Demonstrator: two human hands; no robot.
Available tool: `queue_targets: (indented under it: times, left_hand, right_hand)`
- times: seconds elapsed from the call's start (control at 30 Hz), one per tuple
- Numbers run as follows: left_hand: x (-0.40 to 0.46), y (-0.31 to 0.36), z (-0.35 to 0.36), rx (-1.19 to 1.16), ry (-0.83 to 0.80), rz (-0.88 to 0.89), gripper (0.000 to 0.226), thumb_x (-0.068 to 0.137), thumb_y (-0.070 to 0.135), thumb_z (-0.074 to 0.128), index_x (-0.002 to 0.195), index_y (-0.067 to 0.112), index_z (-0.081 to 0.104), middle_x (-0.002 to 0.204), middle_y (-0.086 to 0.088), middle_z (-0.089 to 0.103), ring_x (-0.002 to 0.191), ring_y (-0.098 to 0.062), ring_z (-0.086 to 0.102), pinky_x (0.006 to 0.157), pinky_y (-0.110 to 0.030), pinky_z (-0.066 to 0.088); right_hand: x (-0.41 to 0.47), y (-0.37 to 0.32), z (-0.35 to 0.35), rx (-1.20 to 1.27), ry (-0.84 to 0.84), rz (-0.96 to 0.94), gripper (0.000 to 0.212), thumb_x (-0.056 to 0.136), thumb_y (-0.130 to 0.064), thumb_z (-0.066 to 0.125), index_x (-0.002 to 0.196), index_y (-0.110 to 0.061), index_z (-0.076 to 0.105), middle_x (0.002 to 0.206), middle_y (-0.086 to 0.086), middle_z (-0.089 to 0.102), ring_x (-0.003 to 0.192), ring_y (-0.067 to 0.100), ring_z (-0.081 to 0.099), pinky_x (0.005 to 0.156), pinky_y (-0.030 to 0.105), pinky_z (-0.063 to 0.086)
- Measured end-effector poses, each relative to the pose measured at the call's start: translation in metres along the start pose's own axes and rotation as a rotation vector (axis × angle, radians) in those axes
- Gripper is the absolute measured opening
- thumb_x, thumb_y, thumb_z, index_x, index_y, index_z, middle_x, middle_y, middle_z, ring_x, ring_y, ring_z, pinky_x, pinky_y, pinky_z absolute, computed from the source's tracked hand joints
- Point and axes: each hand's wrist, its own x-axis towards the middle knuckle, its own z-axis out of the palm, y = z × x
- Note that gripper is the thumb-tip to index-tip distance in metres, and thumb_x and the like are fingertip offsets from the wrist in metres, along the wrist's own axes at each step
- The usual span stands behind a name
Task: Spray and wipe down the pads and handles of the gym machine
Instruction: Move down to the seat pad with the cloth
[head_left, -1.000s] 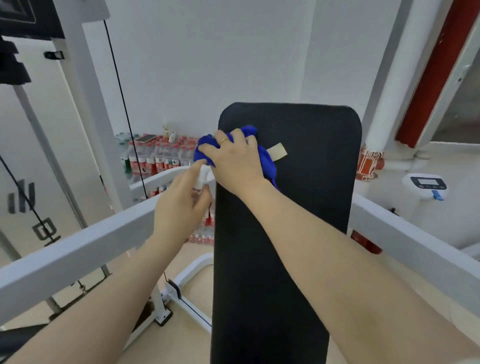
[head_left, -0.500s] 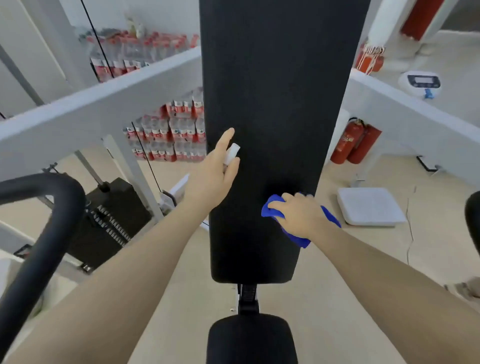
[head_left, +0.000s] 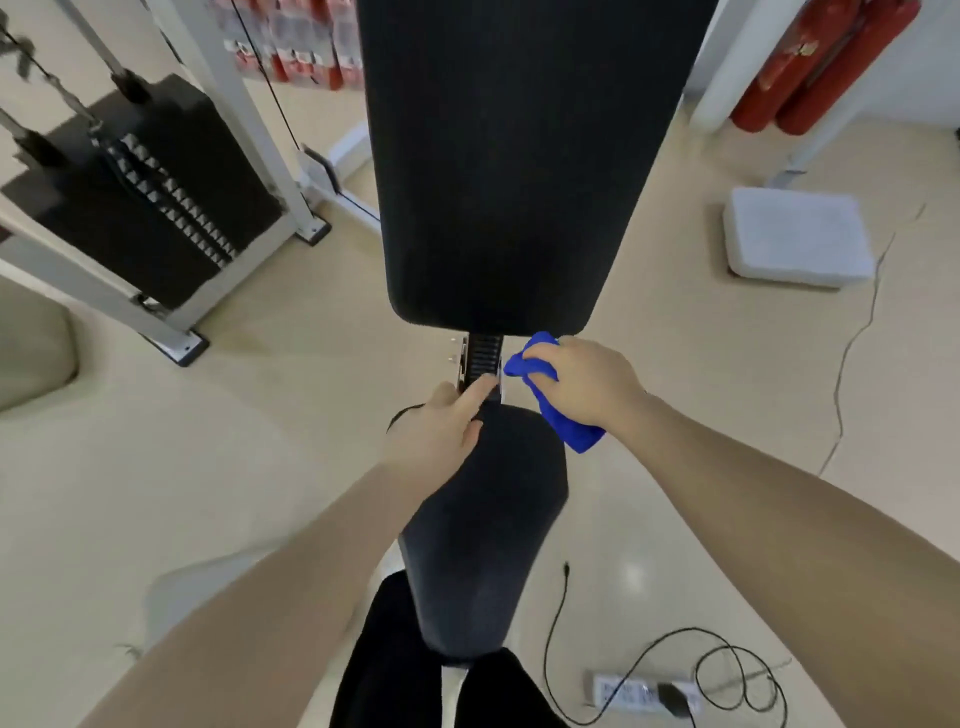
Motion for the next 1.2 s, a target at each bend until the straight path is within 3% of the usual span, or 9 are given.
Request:
queue_targets:
  times: [0.13, 0.4, 0.57, 0.7, 0.83, 0.93, 1.0, 1.1, 1.2]
  left_hand:
    - [-0.014, -0.018, 0.061, 0.025, -0.155, -0.043, 0.044, 0.099, 0.027, 0.033, 0.142, 0.029, 0.022, 0.117, -0.008, 0.048, 0.084, -0.034, 0.057, 0.068, -0.036, 0.041]
    - [-0.003, -0.019, 0.107, -0.053, -0.145, -0.130, 0.035, 0.097, 0.021, 0.034, 0.132, 0.025, 0.031, 0.092, -0.004, 0.045, 0.069, -0.025, 0.047, 0.059, -0.036, 0.040]
    - [-0.050, -0.028, 0.128, -0.122, -0.289, -0.282, 0.035, 0.096, 0.019, 0.031, 0.131, 0.024, 0.028, 0.102, -0.008, 0.048, 0.077, -0.027, 0.049, 0.067, -0.038, 0.043]
    - [-0.061, -0.047, 0.136, -0.134, -0.235, -0.387, 0.027, 0.096, 0.017, 0.030, 0.123, 0.019, 0.032, 0.093, -0.005, 0.045, 0.073, -0.028, 0.048, 0.063, -0.039, 0.041]
    - [-0.039, -0.063, 0.134, -0.295, -0.086, -0.396, 0.042, 0.096, 0.021, 0.037, 0.137, 0.028, 0.028, 0.115, -0.009, 0.048, 0.078, -0.027, 0.050, 0.069, -0.036, 0.041]
    - [-0.027, -0.090, 0.136, -0.375, -0.027, -0.379, 0.063, 0.094, 0.026, 0.046, 0.147, 0.031, 0.011, 0.137, -0.001, 0.038, 0.092, -0.027, 0.057, 0.078, -0.036, 0.044]
    - [-0.019, -0.109, 0.142, -0.351, -0.048, -0.397, 0.067, 0.092, 0.028, 0.051, 0.147, 0.024, 0.013, 0.150, 0.003, 0.025, 0.109, -0.025, 0.055, 0.085, -0.034, 0.042]
    - [-0.002, -0.134, 0.153, -0.285, -0.058, -0.427, 0.065, 0.090, 0.033, 0.055, 0.145, 0.021, 0.024, 0.155, 0.000, 0.018, 0.127, -0.025, 0.044, 0.096, -0.033, 0.037]
    - [0.009, -0.153, 0.162, -0.360, 0.039, -0.476, 0.053, 0.088, 0.039, 0.056, 0.136, 0.027, 0.039, 0.135, -0.001, 0.047, 0.116, -0.028, 0.050, 0.086, -0.033, 0.041]
  right_hand:
    - [-0.003, 0.017, 0.054, 0.048, -0.032, 0.051, 0.034, 0.097, -0.034, 0.036, 0.128, -0.027, 0.047, 0.114, 0.004, 0.056, 0.097, 0.027, 0.057, 0.081, 0.040, 0.050]
    - [-0.022, 0.031, 0.111, 0.088, -0.049, 0.163, 0.036, 0.096, -0.030, 0.036, 0.130, -0.030, 0.047, 0.114, 0.004, 0.056, 0.097, 0.027, 0.056, 0.079, 0.039, 0.049]
    - [-0.050, 0.032, 0.126, 0.105, -0.147, 0.201, 0.037, 0.097, -0.031, 0.035, 0.132, -0.031, 0.044, 0.113, 0.003, 0.056, 0.096, 0.026, 0.056, 0.079, 0.039, 0.049]
    - [-0.057, 0.018, 0.139, 0.066, -0.136, 0.192, 0.039, 0.099, -0.035, 0.032, 0.136, -0.028, 0.039, 0.116, 0.005, 0.053, 0.097, 0.027, 0.055, 0.080, 0.040, 0.049]
    - [-0.071, -0.011, 0.173, -0.048, -0.102, 0.064, 0.044, 0.096, -0.039, 0.041, 0.139, -0.030, 0.037, 0.120, 0.008, 0.047, 0.100, 0.031, 0.051, 0.077, 0.039, 0.045]
    - [-0.075, -0.039, 0.210, -0.136, -0.132, -0.160, 0.055, 0.066, -0.034, 0.078, 0.119, -0.031, 0.062, 0.102, 0.007, 0.060, 0.080, 0.030, 0.059, 0.062, 0.041, 0.050]
    - [-0.055, -0.045, 0.224, -0.181, -0.055, -0.202, 0.059, 0.054, -0.028, 0.084, 0.111, -0.031, 0.067, 0.094, 0.004, 0.063, 0.074, 0.027, 0.059, 0.059, 0.040, 0.049]
    - [-0.017, -0.044, 0.227, -0.225, 0.007, -0.326, 0.059, 0.063, -0.018, 0.076, 0.119, -0.033, 0.063, 0.100, 0.006, 0.062, 0.081, 0.030, 0.056, 0.067, 0.043, 0.047]
    - [0.037, -0.042, 0.222, -0.184, 0.017, -0.152, 0.059, 0.088, -0.015, 0.048, 0.139, -0.043, 0.035, 0.129, 0.006, 0.044, 0.108, 0.033, 0.041, 0.088, 0.045, 0.034]
